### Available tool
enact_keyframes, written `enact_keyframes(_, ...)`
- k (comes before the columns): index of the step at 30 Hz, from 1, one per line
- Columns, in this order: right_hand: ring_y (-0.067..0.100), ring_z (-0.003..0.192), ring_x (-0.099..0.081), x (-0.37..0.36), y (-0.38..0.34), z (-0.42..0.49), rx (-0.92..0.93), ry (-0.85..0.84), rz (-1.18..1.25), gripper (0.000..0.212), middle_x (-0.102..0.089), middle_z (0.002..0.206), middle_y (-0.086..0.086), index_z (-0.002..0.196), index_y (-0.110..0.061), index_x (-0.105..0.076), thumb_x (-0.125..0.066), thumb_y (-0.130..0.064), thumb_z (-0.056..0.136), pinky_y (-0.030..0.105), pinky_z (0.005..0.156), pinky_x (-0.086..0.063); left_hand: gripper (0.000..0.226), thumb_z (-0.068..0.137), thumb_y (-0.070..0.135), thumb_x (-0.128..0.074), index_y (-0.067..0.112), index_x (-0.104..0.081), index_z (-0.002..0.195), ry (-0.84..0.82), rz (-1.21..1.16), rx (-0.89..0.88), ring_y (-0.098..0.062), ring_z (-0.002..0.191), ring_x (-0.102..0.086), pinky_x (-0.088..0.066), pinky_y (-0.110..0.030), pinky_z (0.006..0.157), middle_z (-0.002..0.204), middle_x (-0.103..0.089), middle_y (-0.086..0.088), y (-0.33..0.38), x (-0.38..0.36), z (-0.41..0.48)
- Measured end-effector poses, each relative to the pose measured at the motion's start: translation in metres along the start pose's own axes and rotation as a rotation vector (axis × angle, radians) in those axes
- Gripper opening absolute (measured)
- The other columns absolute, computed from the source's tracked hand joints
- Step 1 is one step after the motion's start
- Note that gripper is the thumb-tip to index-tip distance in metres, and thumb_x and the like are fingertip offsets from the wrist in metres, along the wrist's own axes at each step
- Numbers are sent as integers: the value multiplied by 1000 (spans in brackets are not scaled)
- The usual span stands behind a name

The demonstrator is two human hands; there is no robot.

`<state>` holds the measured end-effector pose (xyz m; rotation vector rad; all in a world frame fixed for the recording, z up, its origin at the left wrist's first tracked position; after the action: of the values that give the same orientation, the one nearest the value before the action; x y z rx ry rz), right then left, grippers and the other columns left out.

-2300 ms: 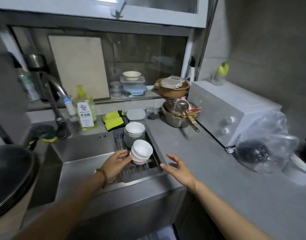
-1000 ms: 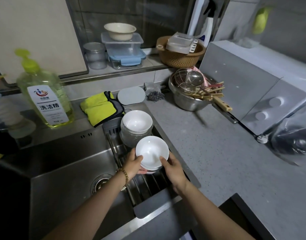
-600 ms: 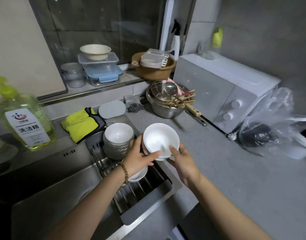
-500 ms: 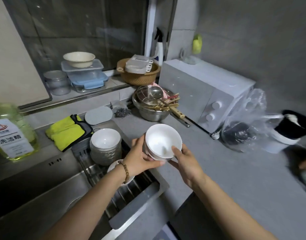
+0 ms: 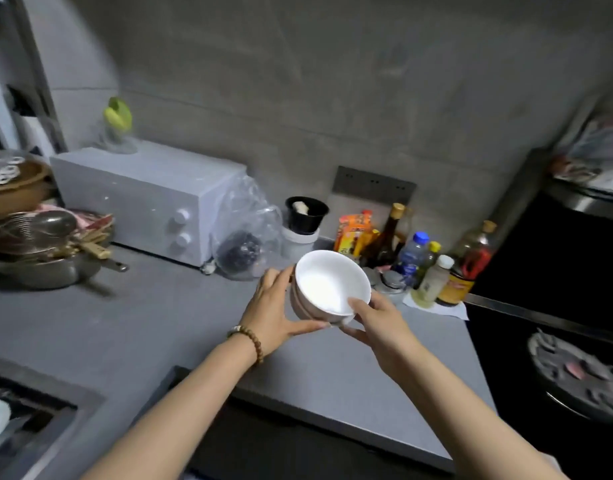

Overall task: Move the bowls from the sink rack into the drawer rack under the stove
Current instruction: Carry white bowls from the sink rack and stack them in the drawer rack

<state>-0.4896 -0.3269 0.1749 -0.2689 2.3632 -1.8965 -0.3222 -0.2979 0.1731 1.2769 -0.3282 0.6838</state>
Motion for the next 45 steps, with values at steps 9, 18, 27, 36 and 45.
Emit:
enact_keyframes(9,22,113,-59,270,12,-70,29,184,-66,38,-61,124,7,129,-13,-52,-54,-21,91,22,68,-56,79,57,45,-81,52,-29,115,-282,-588,-55,-19,124,-44,-51,-21,86,131,-39,7,161,-236,-15)
enact_keyframes(18,17,111,-60,403,29,-119,28,269,-68,43,-61,124,-1,128,-20,-51,-56,-37,89,24,78,-55,99,35,81,-67,39,-37,120,-435,-868,25,-11,115,-51,-58,-39,81,123,-48,15,252,-370,-42)
enact_keyframes(27,9,116,-51,468,41,-140,22,369,-258,62,-45,133,-8,134,-26,-34,-58,-51,82,21,91,-47,110,38,78,-70,36,-35,133,-615,-964,154,-24,124,-49,-52,-55,89,134,-47,1,283,-446,-53)
enact_keyframes(36,0,130,-39,535,31,-159,380,261,-870,36,-60,123,-22,112,-39,-64,-55,-54,80,32,116,-25,106,44,72,-73,35,-35,136,-706,-1011,173,-24,119,-56,-55,-51,83,135,-51,-2,328,-508,-70)
enact_keyframes(45,-2,96,-65,623,96,-167,248,78,-614,20,-74,99,-13,102,-23,-74,-59,-26,88,23,89,-50,113,42,80,-68,22,-38,134,-619,-854,331,-18,116,-58,-49,-46,98,130,-57,-5,334,-602,-116)
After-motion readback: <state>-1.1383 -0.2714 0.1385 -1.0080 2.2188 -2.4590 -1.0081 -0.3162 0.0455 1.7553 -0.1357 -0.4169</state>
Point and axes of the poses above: each hand's wrist, its own z-axis towards the middle knuckle, its own x-axis out of the back of the hand, y = z × x, the point moved 6 cm from there along z, towards the middle knuckle
